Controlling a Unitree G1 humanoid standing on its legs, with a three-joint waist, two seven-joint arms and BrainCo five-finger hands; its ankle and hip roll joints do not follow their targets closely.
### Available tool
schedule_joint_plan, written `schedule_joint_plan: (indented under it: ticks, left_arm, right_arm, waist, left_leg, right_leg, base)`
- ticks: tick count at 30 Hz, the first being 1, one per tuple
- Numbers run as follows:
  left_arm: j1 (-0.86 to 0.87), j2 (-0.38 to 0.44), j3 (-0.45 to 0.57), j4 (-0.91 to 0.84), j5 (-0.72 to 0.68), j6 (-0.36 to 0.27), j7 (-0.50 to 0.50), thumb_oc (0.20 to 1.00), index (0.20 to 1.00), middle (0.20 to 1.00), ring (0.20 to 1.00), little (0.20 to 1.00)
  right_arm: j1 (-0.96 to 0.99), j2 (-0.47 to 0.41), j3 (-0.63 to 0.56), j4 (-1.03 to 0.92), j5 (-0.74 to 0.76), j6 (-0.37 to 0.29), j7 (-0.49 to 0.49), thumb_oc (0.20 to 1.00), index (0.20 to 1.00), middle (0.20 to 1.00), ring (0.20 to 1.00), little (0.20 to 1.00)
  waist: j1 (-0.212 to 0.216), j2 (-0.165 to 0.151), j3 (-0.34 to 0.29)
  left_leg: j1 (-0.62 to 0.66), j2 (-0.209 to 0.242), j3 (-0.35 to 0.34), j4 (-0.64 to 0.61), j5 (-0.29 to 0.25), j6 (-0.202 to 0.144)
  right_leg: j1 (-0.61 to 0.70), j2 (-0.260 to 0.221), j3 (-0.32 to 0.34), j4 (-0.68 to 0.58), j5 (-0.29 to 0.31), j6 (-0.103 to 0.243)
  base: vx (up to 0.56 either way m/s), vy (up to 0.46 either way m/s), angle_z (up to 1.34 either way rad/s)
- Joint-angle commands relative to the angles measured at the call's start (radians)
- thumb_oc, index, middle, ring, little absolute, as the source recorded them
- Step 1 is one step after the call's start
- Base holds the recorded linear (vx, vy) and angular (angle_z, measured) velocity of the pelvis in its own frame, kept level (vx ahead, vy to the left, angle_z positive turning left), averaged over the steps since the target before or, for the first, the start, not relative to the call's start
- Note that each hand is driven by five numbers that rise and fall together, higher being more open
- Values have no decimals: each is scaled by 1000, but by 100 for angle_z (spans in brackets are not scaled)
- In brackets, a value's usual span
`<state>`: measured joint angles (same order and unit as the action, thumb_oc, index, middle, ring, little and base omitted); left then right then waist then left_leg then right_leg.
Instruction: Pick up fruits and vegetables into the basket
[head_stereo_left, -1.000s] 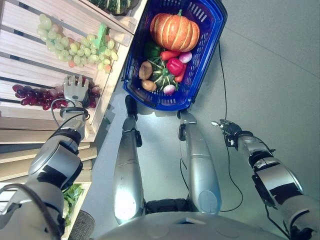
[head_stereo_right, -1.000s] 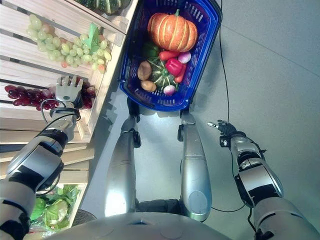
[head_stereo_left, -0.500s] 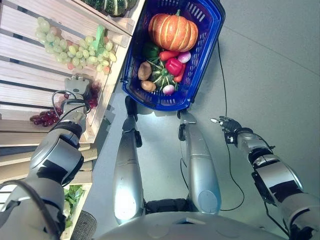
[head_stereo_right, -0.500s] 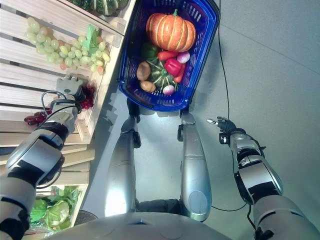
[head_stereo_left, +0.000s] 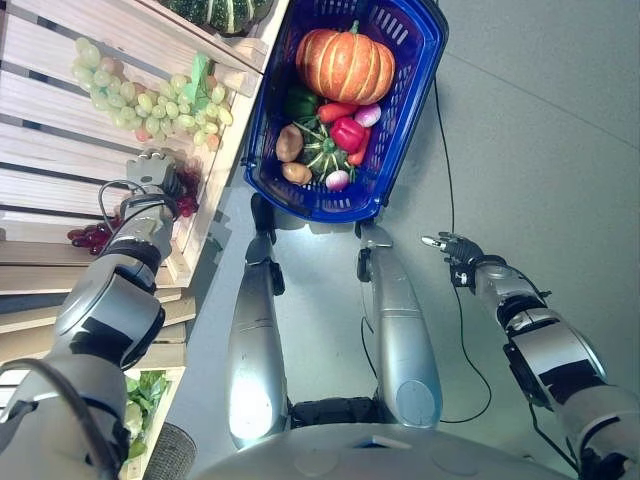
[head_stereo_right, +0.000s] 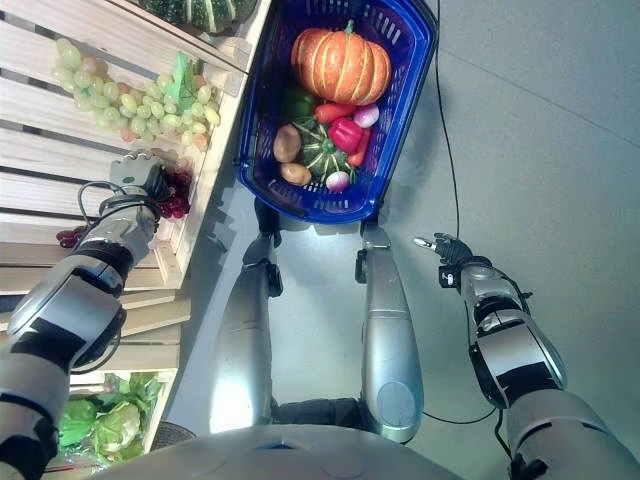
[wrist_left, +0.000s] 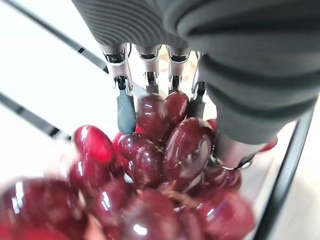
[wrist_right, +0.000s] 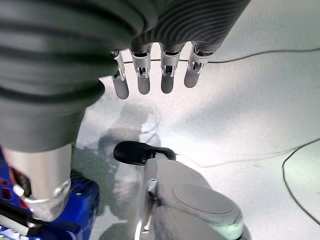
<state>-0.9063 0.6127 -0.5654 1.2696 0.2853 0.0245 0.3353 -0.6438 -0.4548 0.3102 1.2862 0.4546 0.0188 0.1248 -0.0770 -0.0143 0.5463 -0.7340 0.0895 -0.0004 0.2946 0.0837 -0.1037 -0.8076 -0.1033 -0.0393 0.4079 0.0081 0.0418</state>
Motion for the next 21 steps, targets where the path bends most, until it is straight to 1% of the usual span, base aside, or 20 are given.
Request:
schedule_joint_plan:
  ticks: [1, 2, 3, 4, 5, 8, 9, 10, 11, 13, 16, 18, 21]
  left_arm:
    - [167, 4, 155, 95, -377, -92, -140, 200, 200, 200, 200, 200]
    - [171, 9, 186, 86, -478, -118, -167, 200, 200, 200, 200, 200]
    - [180, 10, 219, 76, -554, -145, -188, 200, 200, 200, 200, 200]
    - [188, 12, 243, 65, -599, -163, -212, 200, 200, 200, 200, 200]
    - [199, 16, 279, 42, -691, -186, -242, 200, 200, 200, 200, 200]
    - [230, 22, 363, -16, -908, -229, -341, 200, 200, 200, 200, 200]
    - [238, 19, 387, -30, -972, -251, -362, 200, 200, 200, 200, 200]
    - [247, 19, 410, -48, -1013, -259, -386, 200, 200, 200, 200, 200]
    - [258, 17, 433, -75, -1091, -278, -406, 200, 200, 200, 200, 200]
    - [276, 10, 471, -118, -1177, -304, -447, 200, 200, 200, 200, 200]
    - [279, 7, 517, -172, -1308, -324, -502, 200, 200, 200, 200, 200]
    - [276, 8, 533, -194, -1355, -330, -514, 200, 200, 200, 200, 200]
    - [260, 13, 539, -204, -1356, -328, -508, 200, 200, 200, 200, 200]
  right_arm:
    - [75, -44, -3, 3, 56, -38, 20, 1000, 1000, 1000, 1000, 1000]
    - [81, -42, -7, -10, 62, -49, 19, 1000, 1000, 1000, 1000, 1000]
    - [86, -39, -11, -21, 67, -57, 18, 1000, 1000, 1000, 1000, 1000]
    - [90, -36, -14, -30, 71, -63, 15, 1000, 1000, 1000, 1000, 1000]
    - [97, -33, -19, -44, 75, -71, 10, 1000, 1000, 1000, 1000, 1000]
    - [107, -32, -34, -73, 75, -83, 7, 1000, 1000, 1000, 1000, 1000]
    - [109, -30, -38, -78, 78, -87, 8, 1000, 1000, 1000, 1000, 1000]
    - [112, -29, -42, -82, 78, -91, 10, 1000, 1000, 1000, 1000, 1000]
    - [115, -28, -47, -89, 77, -93, 11, 1000, 1000, 1000, 1000, 1000]
    - [123, -19, -54, -100, 74, -97, 4, 1000, 1000, 1000, 1000, 1000]
    - [127, -16, -66, -105, 71, -95, 1, 1000, 1000, 1000, 1000, 1000]
    - [130, -15, -70, -105, 71, -94, 2, 1000, 1000, 1000, 1000, 1000]
    - [125, -17, -72, -102, 70, -88, 4, 1000, 1000, 1000, 1000, 1000]
  waist:
    - [33, 4, -26]
    - [33, 6, -26]
    - [34, 7, -26]
    - [35, 8, -26]
    - [36, 11, -26]
    - [41, 18, -26]
    - [43, 19, -26]
    - [44, 20, -26]
    - [47, 20, -26]
    - [52, 21, -26]
    - [57, 20, -26]
    - [60, 19, -26]
    - [62, 19, -26]
  left_leg:
    - [-34, -72, -4, 42, -40, 52]
    - [-31, -73, -4, 41, -40, 51]
    - [-27, -74, -5, 38, -40, 52]
    - [-24, -76, -7, 36, -41, 52]
    - [-18, -77, -8, 33, -41, 52]
    - [-7, -80, -8, 27, -44, 53]
    - [-3, -80, -8, 25, -45, 53]
    - [0, -81, -9, 24, -46, 53]
    - [2, -82, -11, 23, -47, 53]
    - [9, -84, -14, 21, -50, 54]
    - [14, -88, -16, 24, -55, 56]
    - [14, -89, -18, 29, -59, 57]
    - [12, -89, -19, 26, -52, 58]
  right_leg:
    - [59, 59, -68, -3, -60, -26]
    - [61, 58, -69, -4, -61, -26]
    - [64, 58, -69, -5, -62, -25]
    - [67, 58, -70, -6, -63, -25]
    - [71, 58, -72, -7, -64, -25]
    - [82, 56, -76, -10, -69, -25]
    - [85, 55, -78, -10, -71, -26]
    - [88, 55, -79, -10, -73, -26]
    - [90, 56, -80, -10, -75, -27]
    - [97, 56, -82, -10, -79, -29]
    - [103, 55, -87, -7, -86, -32]
    - [103, 54, -90, -1, -90, -33]
    - [101, 52, -95, -1, -84, -35]
  base:
    - [0, 0, 0]
    - [0, 0, 0]
    - [0, 0, 0]
    - [0, 0, 0]
    - [0, 0, 0]
    - [0, 0, 0]
    - [10, -19, 3]
    - [9, -24, 4]
    - [8, -30, 4]
    - [9, -30, 5]
    - [7, -24, 9]
    - [9, -21, 9]
    - [-3, -6, 1]
